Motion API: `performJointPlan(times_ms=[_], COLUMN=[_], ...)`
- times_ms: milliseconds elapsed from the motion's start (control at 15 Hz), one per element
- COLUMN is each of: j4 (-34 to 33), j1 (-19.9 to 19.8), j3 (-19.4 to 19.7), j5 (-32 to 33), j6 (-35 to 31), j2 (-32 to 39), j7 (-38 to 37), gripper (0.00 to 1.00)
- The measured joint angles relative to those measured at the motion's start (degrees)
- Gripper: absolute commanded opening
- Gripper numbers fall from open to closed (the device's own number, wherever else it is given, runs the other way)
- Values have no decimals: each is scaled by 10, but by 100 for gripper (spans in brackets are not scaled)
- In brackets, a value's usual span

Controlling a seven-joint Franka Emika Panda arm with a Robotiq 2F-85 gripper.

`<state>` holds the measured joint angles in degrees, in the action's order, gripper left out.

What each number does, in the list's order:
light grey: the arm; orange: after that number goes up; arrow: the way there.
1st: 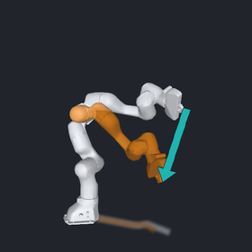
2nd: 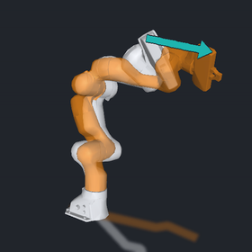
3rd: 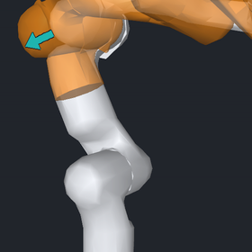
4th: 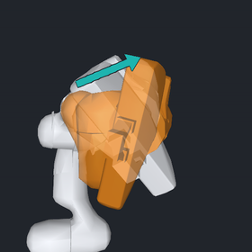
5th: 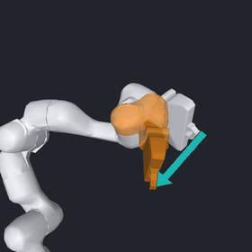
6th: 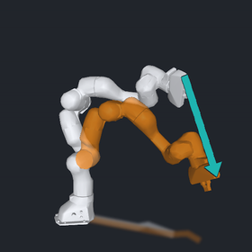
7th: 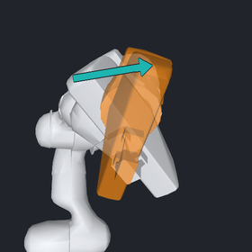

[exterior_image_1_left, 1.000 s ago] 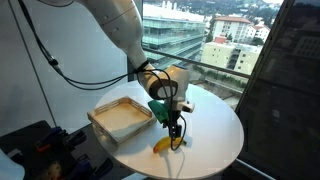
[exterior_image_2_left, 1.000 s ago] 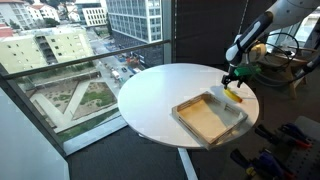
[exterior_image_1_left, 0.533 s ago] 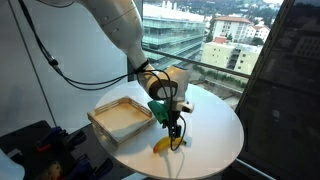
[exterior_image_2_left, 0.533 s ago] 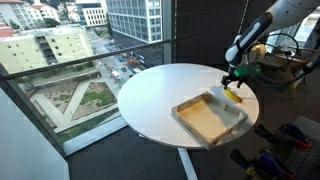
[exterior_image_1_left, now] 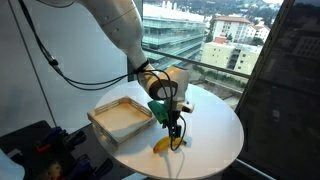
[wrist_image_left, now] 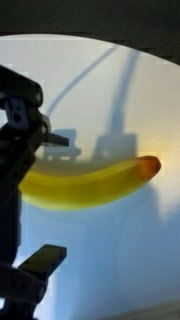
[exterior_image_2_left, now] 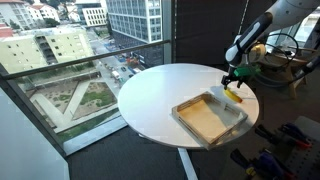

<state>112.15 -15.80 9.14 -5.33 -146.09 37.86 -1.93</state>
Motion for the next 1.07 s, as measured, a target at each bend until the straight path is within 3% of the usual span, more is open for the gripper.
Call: performJointPlan(times_ms=[1067], j4=[-2], j1=[0], j3=[4], j5=[0], j6=[-30], j2=[19], j7=[-13], gripper=[100])
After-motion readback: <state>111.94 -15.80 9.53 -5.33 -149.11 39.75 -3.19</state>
